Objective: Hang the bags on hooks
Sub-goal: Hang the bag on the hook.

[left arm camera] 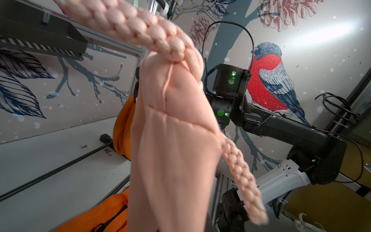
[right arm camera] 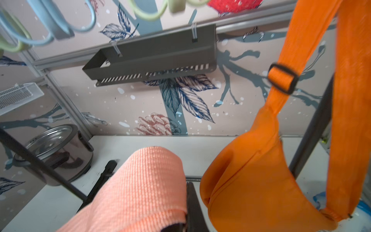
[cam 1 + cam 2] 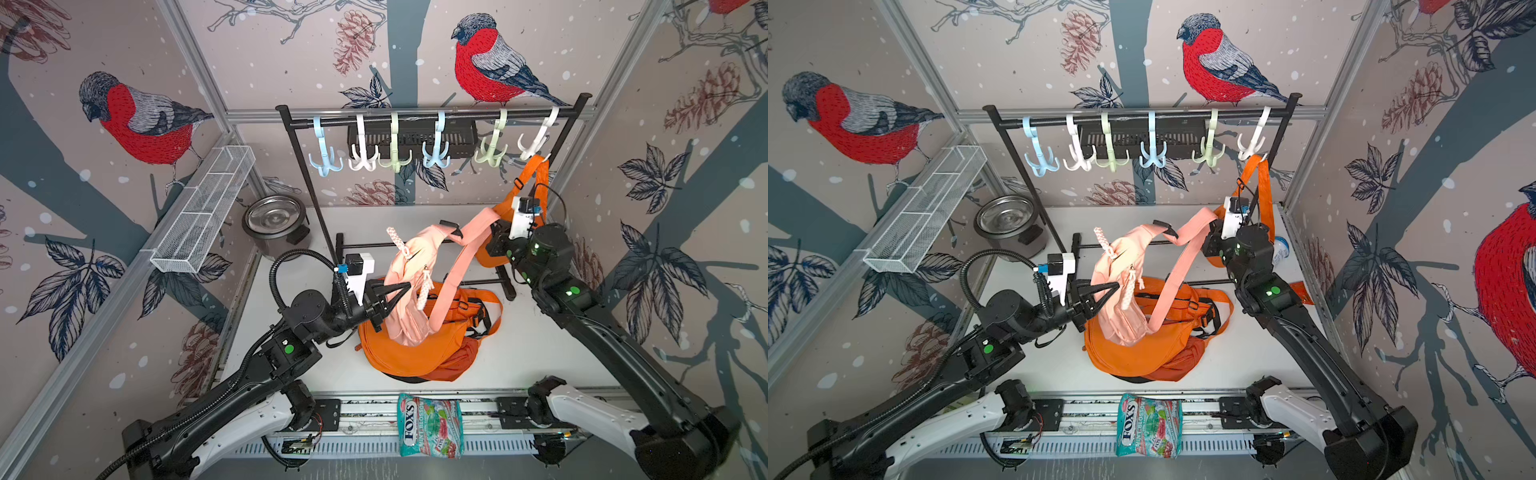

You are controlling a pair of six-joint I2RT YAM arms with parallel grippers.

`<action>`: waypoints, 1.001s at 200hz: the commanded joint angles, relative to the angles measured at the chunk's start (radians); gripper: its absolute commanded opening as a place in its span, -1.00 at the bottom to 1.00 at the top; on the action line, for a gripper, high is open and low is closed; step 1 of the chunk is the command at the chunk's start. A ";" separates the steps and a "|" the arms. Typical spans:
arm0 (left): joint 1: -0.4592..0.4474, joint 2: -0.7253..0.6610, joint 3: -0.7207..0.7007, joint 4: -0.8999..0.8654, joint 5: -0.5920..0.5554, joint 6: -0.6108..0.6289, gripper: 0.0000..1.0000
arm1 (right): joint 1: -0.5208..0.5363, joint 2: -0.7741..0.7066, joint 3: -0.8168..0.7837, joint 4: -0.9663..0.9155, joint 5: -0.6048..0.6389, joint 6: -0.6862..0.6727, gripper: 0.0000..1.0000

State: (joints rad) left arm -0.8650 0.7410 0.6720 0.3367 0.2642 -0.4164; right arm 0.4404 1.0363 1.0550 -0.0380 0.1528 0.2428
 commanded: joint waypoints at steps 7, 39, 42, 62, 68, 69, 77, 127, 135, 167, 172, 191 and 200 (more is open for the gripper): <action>-0.006 0.011 -0.036 0.291 -0.052 -0.049 -1.00 | -0.019 0.044 0.141 -0.121 0.076 -0.057 -0.96; -0.026 0.084 0.003 0.366 -0.048 -0.065 -1.00 | -0.053 0.145 0.340 -0.214 0.060 -0.082 -0.97; -0.029 0.090 0.008 0.370 -0.048 -0.064 -1.00 | -0.055 0.154 0.354 -0.222 0.060 -0.085 -0.97; -0.044 0.126 0.038 0.393 -0.056 -0.059 -1.00 | -0.074 0.210 0.463 -0.270 0.056 -0.098 -0.97; -0.049 0.135 0.047 0.400 -0.057 -0.058 -1.00 | -0.080 0.212 0.490 -0.280 0.053 -0.100 -0.97; -0.049 0.136 0.048 0.401 -0.057 -0.057 -1.00 | -0.081 0.225 0.494 -0.282 0.053 -0.100 -0.97; -0.053 0.147 0.058 0.406 -0.059 -0.056 -1.00 | -0.087 0.255 0.528 -0.297 0.048 -0.104 -0.97; -0.063 0.207 0.103 0.450 -0.066 -0.065 -1.00 | -0.125 0.397 0.746 -0.399 0.034 -0.128 -0.97; -0.064 0.217 0.114 0.447 -0.065 -0.065 -1.00 | -0.130 0.418 0.776 -0.413 0.030 -0.128 -0.97; -0.068 0.252 0.151 0.446 -0.059 -0.074 -1.00 | -0.143 0.497 0.872 -0.471 0.019 -0.133 -0.98; -0.068 0.257 0.157 0.443 -0.058 -0.076 -1.00 | -0.144 0.508 0.883 -0.481 0.018 -0.135 -0.98; -0.072 0.270 0.166 0.429 -0.056 -0.082 -1.00 | -0.143 0.538 0.898 -0.507 0.016 -0.140 -0.98; -0.071 0.271 0.160 0.429 -0.061 -0.084 -1.00 | -0.144 0.546 0.896 -0.517 0.015 -0.141 -0.97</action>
State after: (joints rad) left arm -0.9333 1.0073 0.8242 0.6971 0.2012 -0.4812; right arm 0.2985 1.5597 1.9396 -0.5095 0.1692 0.1230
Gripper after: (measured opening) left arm 0.098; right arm 0.054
